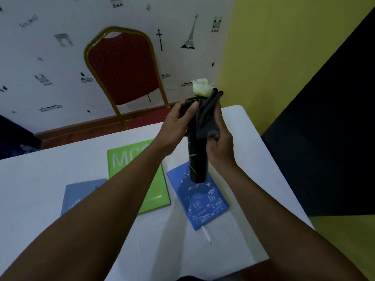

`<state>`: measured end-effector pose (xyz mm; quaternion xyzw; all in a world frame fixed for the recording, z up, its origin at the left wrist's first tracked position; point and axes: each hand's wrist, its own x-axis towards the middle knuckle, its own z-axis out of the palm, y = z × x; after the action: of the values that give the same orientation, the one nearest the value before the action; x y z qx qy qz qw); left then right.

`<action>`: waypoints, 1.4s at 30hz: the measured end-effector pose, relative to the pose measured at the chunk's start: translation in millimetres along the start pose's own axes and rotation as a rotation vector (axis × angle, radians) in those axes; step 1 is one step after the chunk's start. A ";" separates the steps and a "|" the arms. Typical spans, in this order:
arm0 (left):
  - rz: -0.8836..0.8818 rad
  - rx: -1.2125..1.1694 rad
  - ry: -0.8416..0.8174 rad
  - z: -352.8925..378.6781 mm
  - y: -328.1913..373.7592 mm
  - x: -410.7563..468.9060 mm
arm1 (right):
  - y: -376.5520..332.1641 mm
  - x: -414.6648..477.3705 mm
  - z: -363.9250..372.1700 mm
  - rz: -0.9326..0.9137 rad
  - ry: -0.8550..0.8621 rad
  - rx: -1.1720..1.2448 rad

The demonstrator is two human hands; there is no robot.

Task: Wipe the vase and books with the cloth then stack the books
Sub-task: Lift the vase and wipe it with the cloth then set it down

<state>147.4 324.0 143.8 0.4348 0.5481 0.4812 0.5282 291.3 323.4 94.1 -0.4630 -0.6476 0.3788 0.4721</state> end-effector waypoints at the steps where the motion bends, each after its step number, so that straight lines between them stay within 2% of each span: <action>1: 0.002 0.031 -0.017 -0.7 1.1 -0.7 | 3.0 -0.3 -0.2 0.026 0.004 0.016; 5: 0.012 0.135 -0.147 -8.5 3.2 0.1 | 8.8 -4.0 -2.7 0.163 0.007 0.099; 8: 0.064 0.231 -0.229 -10.4 4.1 2.4 | 7.0 -4.4 -7.6 0.174 0.001 0.115; 11: 0.160 0.382 -0.185 -9.9 -0.4 9.3 | 4.5 -2.9 -9.6 0.143 -0.012 0.075; 15: 0.206 0.435 -0.118 -11.7 -4.4 15.1 | -0.6 -9.8 -13.0 0.065 -0.037 0.052; 17: 0.178 0.400 -0.094 -12.3 -0.7 15.8 | 11.3 -24.5 -12.4 0.029 -0.067 -0.006; 19: 0.124 0.280 -0.056 -15.4 5.3 18.2 | 35.1 -53.0 -11.5 0.009 -0.168 -0.076; 22: 0.087 0.140 -0.001 -22.4 11.8 21.5 | 63.2 -94.6 -15.3 0.073 -0.326 -0.114; 24: 0.066 0.119 -0.015 -23.2 12.3 20.1 | 58.4 -99.2 -13.7 0.130 -0.293 -0.065; 27: 0.023 0.133 -0.113 -16.8 9.3 12.6 | 29.1 -65.8 -7.8 0.170 -0.118 -0.015; 30: -0.022 0.104 -0.174 -12.6 5.8 6.8 | 2.3 -19.2 -15.3 0.051 -0.008 -0.010; 34: -0.050 -0.107 -0.094 -16.1 9.5 7.9 | -0.9 -10.6 -23.0 -0.139 -0.089 -0.067; 39: -0.037 -0.271 -0.003 -23.3 16.6 10.5 | 37.2 -82.5 -21.9 -0.141 -0.182 -0.180; 42: -0.069 -0.259 0.014 -21.1 9.3 12.2 | 42.4 -93.2 -16.8 -0.117 -0.164 -0.164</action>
<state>125.3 336.0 150.5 0.3405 0.4999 0.5325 0.5922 329.4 247.1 35.0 -0.4290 -0.7386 0.3331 0.3993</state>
